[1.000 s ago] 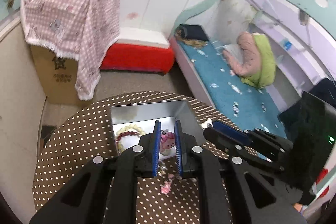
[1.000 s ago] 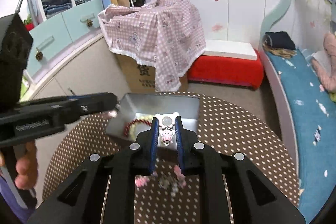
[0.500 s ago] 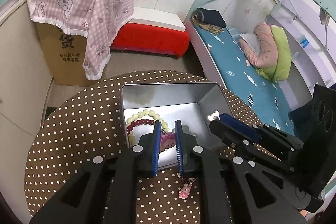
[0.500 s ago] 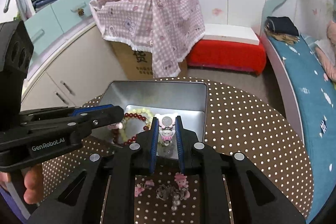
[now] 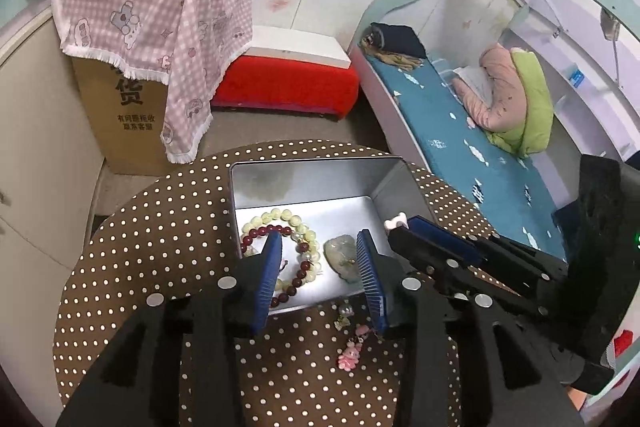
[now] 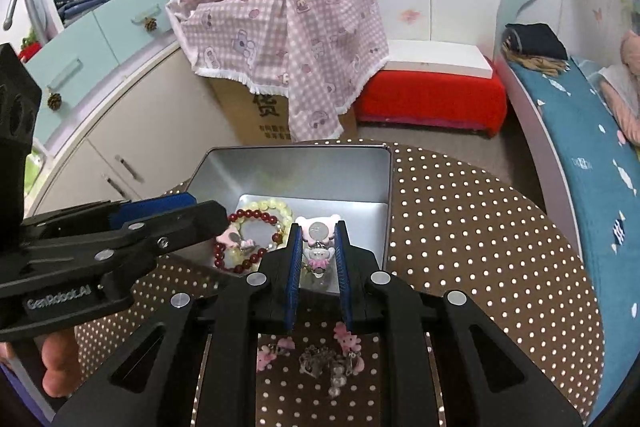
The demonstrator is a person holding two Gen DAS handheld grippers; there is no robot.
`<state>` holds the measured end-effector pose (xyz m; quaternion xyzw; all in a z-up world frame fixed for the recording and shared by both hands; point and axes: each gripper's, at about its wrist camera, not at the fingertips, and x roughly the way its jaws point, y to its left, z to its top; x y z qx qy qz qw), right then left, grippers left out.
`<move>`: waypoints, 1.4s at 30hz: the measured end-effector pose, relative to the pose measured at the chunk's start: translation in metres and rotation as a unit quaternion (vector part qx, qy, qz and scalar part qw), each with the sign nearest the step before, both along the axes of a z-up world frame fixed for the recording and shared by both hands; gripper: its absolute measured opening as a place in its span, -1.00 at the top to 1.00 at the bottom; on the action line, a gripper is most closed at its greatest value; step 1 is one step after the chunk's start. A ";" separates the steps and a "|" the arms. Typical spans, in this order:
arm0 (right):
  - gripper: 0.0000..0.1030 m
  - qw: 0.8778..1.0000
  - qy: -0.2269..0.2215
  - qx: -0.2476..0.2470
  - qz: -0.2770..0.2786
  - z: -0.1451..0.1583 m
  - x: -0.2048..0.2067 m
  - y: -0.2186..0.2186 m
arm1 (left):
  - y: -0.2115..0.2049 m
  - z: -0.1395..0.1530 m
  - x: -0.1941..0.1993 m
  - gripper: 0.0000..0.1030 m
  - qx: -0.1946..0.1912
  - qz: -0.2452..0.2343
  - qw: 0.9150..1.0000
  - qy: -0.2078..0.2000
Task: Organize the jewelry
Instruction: 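Lower the pink charm into the grey box with the right tool and open it, then move both tools back to the remaining charms and pearls on the table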
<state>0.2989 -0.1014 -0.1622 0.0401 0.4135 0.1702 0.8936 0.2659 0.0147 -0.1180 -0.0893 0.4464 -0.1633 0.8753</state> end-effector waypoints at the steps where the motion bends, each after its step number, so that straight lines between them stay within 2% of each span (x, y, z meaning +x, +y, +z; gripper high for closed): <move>1: 0.64 1.000 -0.003 -0.003 -0.002 0.002 -0.002 0.000 | 0.001 0.002 -0.002 0.28 -0.002 0.001 1.000 -0.002; 3: 0.61 1.000 -0.009 -0.007 -0.006 0.007 -0.007 -0.001 | 0.001 0.006 -0.008 0.26 -0.008 -0.001 1.000 -0.009; 5: 0.13 1.000 -0.021 -0.010 -0.013 0.014 -0.015 -0.003 | 0.003 0.011 -0.017 0.07 -0.014 0.000 1.000 -0.020; 6: 0.09 1.000 -0.025 -0.010 -0.015 0.017 -0.018 -0.005 | 0.004 0.015 -0.024 0.01 -0.014 0.001 0.999 -0.030; 10: 0.09 0.999 -0.037 -0.006 -0.026 0.028 -0.038 -0.018 | 0.009 0.022 -0.044 0.00 -0.022 0.000 0.999 -0.050; 15: 0.09 0.998 -0.046 -0.009 -0.035 0.032 -0.064 -0.035 | 0.008 0.025 -0.069 -0.13 -0.007 0.011 0.997 -0.074; 18: 0.04 0.998 -0.045 -0.012 -0.044 0.029 -0.079 -0.044 | 0.005 0.019 -0.081 -0.13 0.007 0.014 0.997 -0.077; 26: 0.02 0.998 -0.024 -0.019 -0.050 0.001 -0.105 -0.061 | -0.017 -0.018 -0.094 -0.14 0.043 0.004 0.998 -0.049; 30: 0.02 0.998 -0.008 -0.016 -0.052 -0.016 -0.109 -0.065 | -0.025 -0.039 -0.093 -0.14 0.046 0.001 0.999 -0.023; 38: 0.01 0.999 0.009 -0.013 -0.051 -0.038 -0.112 -0.066 | -0.042 -0.059 -0.086 -0.14 0.069 -0.004 0.998 -0.005; 40: -0.09 0.999 0.012 -0.011 -0.051 -0.043 -0.113 -0.067 | -0.046 -0.061 -0.083 -0.14 0.074 -0.007 0.997 -0.003; 42: -0.11 0.999 0.014 -0.010 -0.051 -0.045 -0.112 -0.067 | -0.050 -0.064 -0.080 -0.13 0.082 -0.009 0.997 -0.004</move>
